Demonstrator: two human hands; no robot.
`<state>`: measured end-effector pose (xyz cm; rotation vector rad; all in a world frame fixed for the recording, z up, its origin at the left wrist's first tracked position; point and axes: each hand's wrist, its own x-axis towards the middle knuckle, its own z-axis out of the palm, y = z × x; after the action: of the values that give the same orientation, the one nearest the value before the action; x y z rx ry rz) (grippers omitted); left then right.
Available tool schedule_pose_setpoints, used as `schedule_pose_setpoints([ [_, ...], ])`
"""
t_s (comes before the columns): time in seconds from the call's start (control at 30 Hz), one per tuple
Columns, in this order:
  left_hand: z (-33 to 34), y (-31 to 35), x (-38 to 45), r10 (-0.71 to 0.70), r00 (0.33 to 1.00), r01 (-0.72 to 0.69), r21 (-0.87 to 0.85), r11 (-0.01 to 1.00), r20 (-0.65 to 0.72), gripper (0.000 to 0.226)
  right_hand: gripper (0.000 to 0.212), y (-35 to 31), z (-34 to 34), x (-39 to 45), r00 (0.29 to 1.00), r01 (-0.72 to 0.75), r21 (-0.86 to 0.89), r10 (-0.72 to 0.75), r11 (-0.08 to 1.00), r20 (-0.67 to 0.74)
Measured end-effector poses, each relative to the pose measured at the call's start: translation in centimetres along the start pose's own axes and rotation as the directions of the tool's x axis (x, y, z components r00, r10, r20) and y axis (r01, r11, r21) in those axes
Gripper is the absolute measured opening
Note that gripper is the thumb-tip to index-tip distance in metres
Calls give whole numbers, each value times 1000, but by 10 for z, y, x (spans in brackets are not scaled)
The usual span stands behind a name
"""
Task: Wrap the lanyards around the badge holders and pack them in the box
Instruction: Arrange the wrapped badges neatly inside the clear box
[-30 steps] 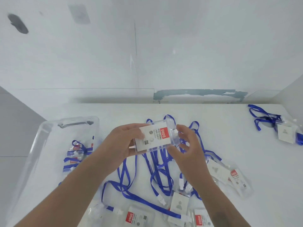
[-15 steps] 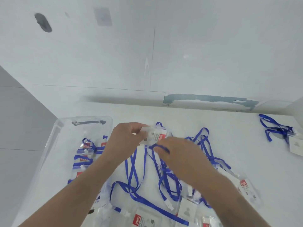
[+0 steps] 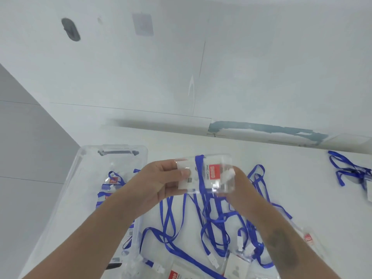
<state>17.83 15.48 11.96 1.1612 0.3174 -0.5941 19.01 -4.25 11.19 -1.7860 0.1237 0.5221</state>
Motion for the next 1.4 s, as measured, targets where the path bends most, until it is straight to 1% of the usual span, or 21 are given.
schedule_pose_setpoints([
  [0.03, 1, -1, 3, 6, 999, -7, -30, 1000, -51, 15, 37, 8, 9, -1, 1000, -26, -56, 26, 998, -11],
  [0.1, 1, -6, 9, 20, 988, -22, -12, 1000, -150, 14, 38, 20, 24, -2, 999, -41, -126, 41, 991, -3],
  [0.17, -1, -11, 15, 37, 968, -38, 4, 999, -248, 16, 35, 24, 36, -6, 1000, -11, -136, 10, 991, -12],
  [0.2, -2, -13, 18, 47, 952, -44, 16, 999, -302, 15, 31, 25, 40, -9, 999, 35, -183, -38, 982, -14],
  [0.27, -2, -15, 22, 94, 911, -51, 116, 992, -402, 9, 30, 30, 43, -13, 986, 163, -381, -168, 910, 20],
  [0.33, -1, -15, 25, 187, 869, -54, 287, 956, -458, 11, 31, 29, 40, -17, 967, 239, -601, -244, 763, 75],
  [0.43, -1, -14, 27, 305, 851, -45, 519, 853, -428, 10, 28, 20, 33, -21, 944, 302, -762, -291, 573, 155],
  [0.53, -2, -15, 23, 343, 880, -23, 692, 722, -329, 13, 31, 3, 21, -24, 922, 353, -785, -331, 509, 200],
  [0.63, -5, -16, 17, 273, 931, -12, 727, 687, -244, 16, 23, -18, 5, -23, 922, 365, -744, -328, 559, 206],
  [0.73, -7, -14, 10, 102, 986, 21, 697, 717, -134, 11, 7, -32, -10, -16, 943, 330, -590, -291, 737, 163],
  [0.8, -6, -9, 4, -25, 998, 56, 624, 780, -57, 10, 4, -40, -19, -12, 956, 292, -447, -260, 846, 133],
  [0.87, -8, -4, -1, -98, 995, 74, 496, 865, 22, 14, 4, -42, -22, -8, 968, 251, -298, -229, 921, 107],
  [0.93, -9, -2, -5, -94, 992, 67, 280, 958, 84, 25, 4, -35, -21, -4, 981, 190, -90, -185, 978, 62],
  [0.97, -9, -2, -6, -76, 993, 61, 174, 983, 85, 29, 9, -28, -18, -3, 987, 154, 15, -154, 988, 40],
  [1.03, -7, -3, -4, -37, 999, 37, 26, 999, 35, 25, 19, -13, -5, -1, 997, 80, 76, -81, 994, 0],
  [1.1, -6, -6, 1, -18, 998, 15, -69, 998, -55, 13, 37, 1, 11, -3, 997, -13, 23, 15, 1000, -72],
  [1.13, -6, -8, 4, -14, 994, 4, -94, 996, -105, 11, 41, 7, 18, -5, 994, -39, 1, 39, 999, -103],
  [1.23, -9, -15, 10, 9, 967, -34, -95, 995, -256, 13, 21, 19, 38, -15, 993, 43, -126, -56, 991, -103],
  [1.27, -11, -18, 12, 31, 948, -43, -33, 999, -318, 14, 20, 24, 43, -17, 990, 83, -230, -108, 970, -95],
  [1.33, -15, -22, 15, 126, 895, -43, 199, 979, -428, 11, 23, 31, 45, -23, 980, 151, -505, -194, 850, -33],
  [1.4, -23, -24, 16, 267, 859, -24, 486, 874, -438, 12, 26, 26, 40, -28, 969, 208, -675, -242, 708, 46],
])
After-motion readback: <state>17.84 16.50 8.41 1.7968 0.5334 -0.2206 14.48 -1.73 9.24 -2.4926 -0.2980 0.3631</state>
